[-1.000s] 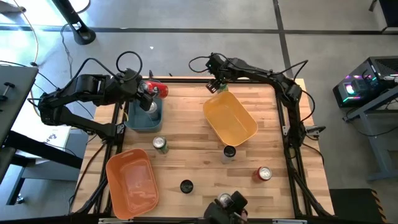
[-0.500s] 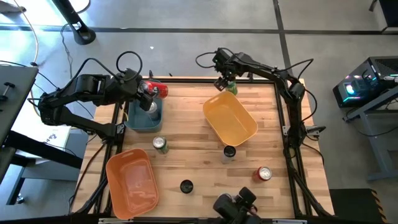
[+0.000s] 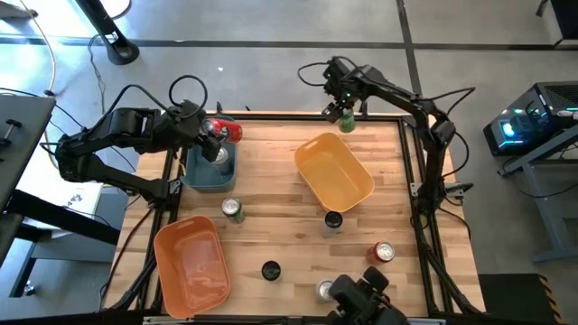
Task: Sort soda cans
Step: Put the top orange soda can into the yellow bin
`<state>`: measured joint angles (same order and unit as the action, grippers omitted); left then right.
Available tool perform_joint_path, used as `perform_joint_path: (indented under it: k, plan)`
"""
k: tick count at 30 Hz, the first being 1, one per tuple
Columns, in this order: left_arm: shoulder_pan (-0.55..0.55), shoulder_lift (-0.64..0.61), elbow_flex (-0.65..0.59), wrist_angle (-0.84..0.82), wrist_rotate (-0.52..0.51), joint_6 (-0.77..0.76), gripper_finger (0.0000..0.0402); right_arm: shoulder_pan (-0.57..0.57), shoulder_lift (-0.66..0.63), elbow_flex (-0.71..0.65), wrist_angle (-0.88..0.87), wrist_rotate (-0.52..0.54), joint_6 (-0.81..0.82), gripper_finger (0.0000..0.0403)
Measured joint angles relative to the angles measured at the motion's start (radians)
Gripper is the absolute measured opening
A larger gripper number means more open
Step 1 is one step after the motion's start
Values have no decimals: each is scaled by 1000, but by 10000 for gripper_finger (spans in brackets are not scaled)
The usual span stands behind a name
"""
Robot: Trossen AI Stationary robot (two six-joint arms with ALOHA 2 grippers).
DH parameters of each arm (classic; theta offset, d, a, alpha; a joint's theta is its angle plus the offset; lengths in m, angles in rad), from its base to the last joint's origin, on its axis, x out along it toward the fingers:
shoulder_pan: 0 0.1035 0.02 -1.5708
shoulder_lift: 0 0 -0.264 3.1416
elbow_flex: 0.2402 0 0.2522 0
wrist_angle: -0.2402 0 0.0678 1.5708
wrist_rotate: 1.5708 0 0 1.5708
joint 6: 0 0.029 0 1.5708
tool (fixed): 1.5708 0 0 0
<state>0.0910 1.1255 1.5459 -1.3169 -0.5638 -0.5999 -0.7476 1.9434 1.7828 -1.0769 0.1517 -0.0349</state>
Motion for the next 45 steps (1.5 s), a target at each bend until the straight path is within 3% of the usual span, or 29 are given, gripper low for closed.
perform_joint_path:
  k: [4,11,15,23,31,35,38,45]
  plan:
    - [0,0,0,0,0,0,278,-6,-56,-77,35,-11,-11,221]
    - [0,0,0,-2,0,0,278,-11,-373,-507,276,-30,68,221]
    - [11,0,0,12,0,0,278,-10,-536,-688,343,-15,131,221]
    - [34,0,0,45,12,1,278,-9,-687,-908,396,0,248,221]
    - [34,0,0,48,14,-9,278,-9,-730,-984,478,-12,284,222]
    - [34,0,0,52,13,-9,278,-9,-729,-986,487,-14,273,262]
    - [34,0,0,52,13,-10,278,-9,-726,-977,480,-13,268,286]
    - [34,0,0,51,13,-10,278,-9,-726,-882,461,-11,237,294]
